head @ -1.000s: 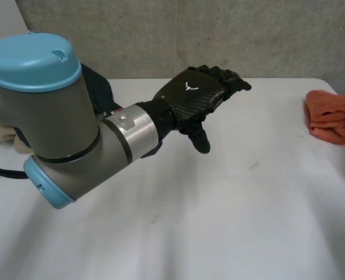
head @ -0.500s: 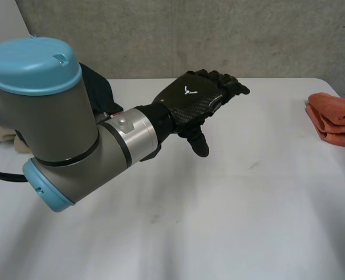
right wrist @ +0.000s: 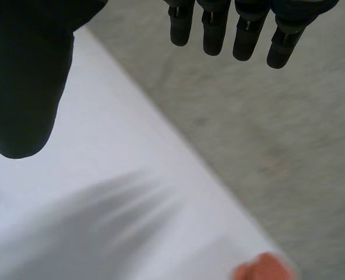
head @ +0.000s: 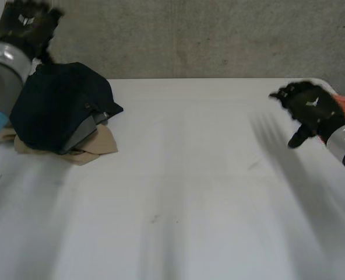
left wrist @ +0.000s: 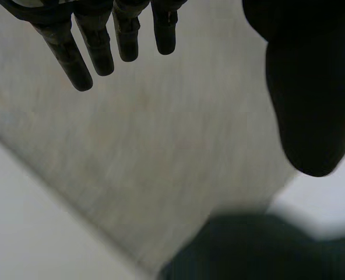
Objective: Fold the laundry.
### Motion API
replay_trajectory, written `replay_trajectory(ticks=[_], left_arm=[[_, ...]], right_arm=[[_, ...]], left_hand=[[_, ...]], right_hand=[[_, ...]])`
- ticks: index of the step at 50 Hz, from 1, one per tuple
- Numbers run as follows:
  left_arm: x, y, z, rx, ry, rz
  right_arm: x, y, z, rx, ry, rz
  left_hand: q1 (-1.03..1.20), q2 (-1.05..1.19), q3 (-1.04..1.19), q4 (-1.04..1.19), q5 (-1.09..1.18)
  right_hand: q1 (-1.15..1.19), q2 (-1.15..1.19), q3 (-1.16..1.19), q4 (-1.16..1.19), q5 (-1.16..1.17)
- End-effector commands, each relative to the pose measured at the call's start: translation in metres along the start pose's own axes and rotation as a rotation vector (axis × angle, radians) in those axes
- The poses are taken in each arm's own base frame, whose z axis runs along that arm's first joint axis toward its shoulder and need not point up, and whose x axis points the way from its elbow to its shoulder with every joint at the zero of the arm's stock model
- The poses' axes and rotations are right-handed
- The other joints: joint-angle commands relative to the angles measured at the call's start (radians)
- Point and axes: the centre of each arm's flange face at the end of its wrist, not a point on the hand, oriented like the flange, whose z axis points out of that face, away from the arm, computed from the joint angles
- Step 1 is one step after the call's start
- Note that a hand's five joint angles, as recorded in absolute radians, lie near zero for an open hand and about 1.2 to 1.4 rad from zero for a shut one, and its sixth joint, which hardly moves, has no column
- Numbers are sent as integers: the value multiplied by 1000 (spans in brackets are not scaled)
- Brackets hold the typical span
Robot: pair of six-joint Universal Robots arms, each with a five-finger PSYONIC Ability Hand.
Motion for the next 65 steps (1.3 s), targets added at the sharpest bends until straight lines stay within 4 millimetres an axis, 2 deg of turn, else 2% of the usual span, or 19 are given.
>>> replay_trajectory(ticks=[1,6,10,15,17,21,26,29,32,33,34,35,44,54,57,60,61,64,65], left_arm=[[8,104,37,-89,40,293],[4,141,51,-69,37,264],[9,151,56,-49,43,215],[12,137,62,39,-17,136],[12,120,60,71,-29,102],[5,51,43,175,-32,-24],[21,-38,8,325,58,-242],[19,-56,1,354,69,-289],[25,-45,-1,299,86,-281],[28,-38,-2,269,94,-273],[35,-26,-4,207,116,-250],[38,-21,-6,180,125,-233],[11,65,2,-62,80,-25],[43,145,25,-137,177,-7],[38,166,31,-144,186,23],[32,172,34,-141,176,47],[33,171,34,-137,174,49],[36,157,37,-88,165,51],[37,134,40,-23,150,48]], right_arm=[[-19,11,-17,-124,-78,-5],[-24,16,-20,-139,-91,-12],[-28,21,-23,-156,-100,0],[-32,26,-27,-166,-104,3],[-32,25,-27,-164,-102,0],[-27,18,-29,-145,-82,-8],[-22,11,-30,-120,-63,-16],[-24,12,-31,-120,-65,-16],[-28,16,-34,-134,-76,-6],[-29,16,-34,-134,-82,-6],[-30,17,-34,-135,-84,-5],[-31,18,-35,-138,-88,-2],[-28,16,-33,-128,-82,-11],[-30,21,-34,-146,-87,-2],[-30,21,-34,-145,-88,-1],[-30,21,-33,-145,-86,-3],[-31,22,-33,-145,-88,-3],[-30,21,-33,-141,-80,-9],[-30,21,-33,-141,-80,-11]], left_hand=[[37,17,12,24,4],[96,76,70,82,63],[1094,1074,1069,1081,1061],[1205,1185,1180,1192,1172],[1205,1185,1180,1192,1172],[1205,1185,1180,1192,1172],[1205,1185,1180,1192,1172],[1205,1185,1180,1192,1172],[1031,1011,1006,1018,998],[660,641,635,647,627],[9,-11,-17,-5,-24],[-16,-36,-42,-30,-49],[14,-6,-12,0,-19],[55,35,29,41,22],[195,175,169,181,162],[666,646,641,653,633],[1200,1180,1175,1186,1167],[1205,1185,1180,1192,1172],[1205,1185,1180,1192,1172]], right_hand=[[-49,-37,-38,-41,-50],[-49,-37,-38,-41,-50],[-49,-37,-38,-41,-50],[-49,-37,-38,-41,-50],[-49,-37,-38,-41,-50],[-49,-37,-38,-41,-50],[-49,-37,-38,-41,-50],[-49,-37,-38,-41,-50],[-49,-37,-38,-41,-50],[-49,-37,-38,-41,-50],[-49,-37,-38,-41,-50],[-49,-37,-38,-41,-50],[-49,-37,-38,-41,-50],[-49,-37,-38,-41,-50],[-49,-37,-38,-41,-50],[-49,-37,-38,-41,-50],[-49,-37,-38,-41,-50],[-49,-37,-38,-41,-50],[-49,-37,-38,-41,-50]])
